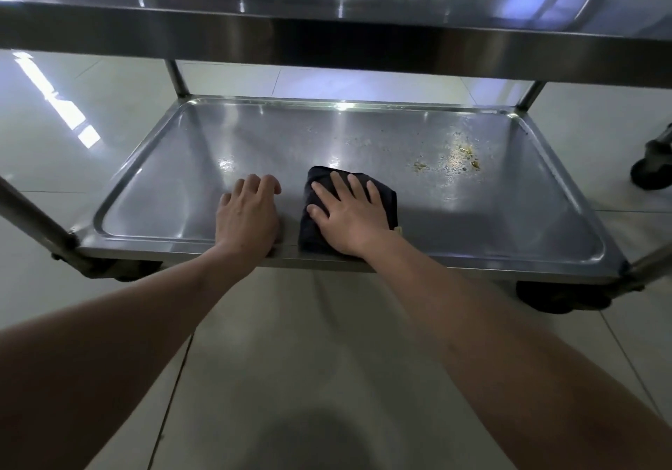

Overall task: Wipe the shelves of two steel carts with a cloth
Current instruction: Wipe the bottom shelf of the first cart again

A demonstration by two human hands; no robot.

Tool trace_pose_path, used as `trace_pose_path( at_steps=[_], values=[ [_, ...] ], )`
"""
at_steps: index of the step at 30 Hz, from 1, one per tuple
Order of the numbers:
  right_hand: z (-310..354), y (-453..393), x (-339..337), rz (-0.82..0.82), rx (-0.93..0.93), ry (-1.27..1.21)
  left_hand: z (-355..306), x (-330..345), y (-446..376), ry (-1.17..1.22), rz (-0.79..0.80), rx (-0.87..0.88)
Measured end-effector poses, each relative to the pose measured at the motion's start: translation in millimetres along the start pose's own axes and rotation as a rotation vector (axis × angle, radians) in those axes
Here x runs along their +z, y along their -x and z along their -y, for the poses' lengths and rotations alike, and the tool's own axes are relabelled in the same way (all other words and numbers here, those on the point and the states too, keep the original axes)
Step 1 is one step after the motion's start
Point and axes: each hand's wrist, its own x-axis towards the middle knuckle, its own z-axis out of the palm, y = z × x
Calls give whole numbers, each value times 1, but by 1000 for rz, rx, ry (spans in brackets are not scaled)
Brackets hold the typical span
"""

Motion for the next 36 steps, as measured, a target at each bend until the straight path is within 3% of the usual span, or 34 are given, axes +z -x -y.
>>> trace_pose_path(
  at_steps=[7,17,29,36],
  values=[
    [-34,23,0,-52,2,8,-74,21,3,118,7,-12],
    [-145,80,-11,-100,151,-5,-86,27,9,80,-15,-23],
    [-99,49,-3,-202,120,12,-77,30,6,113,-36,-129],
    [-91,35,1,-222,67,-28,-69,30,4,108,-43,-85]
  ],
)
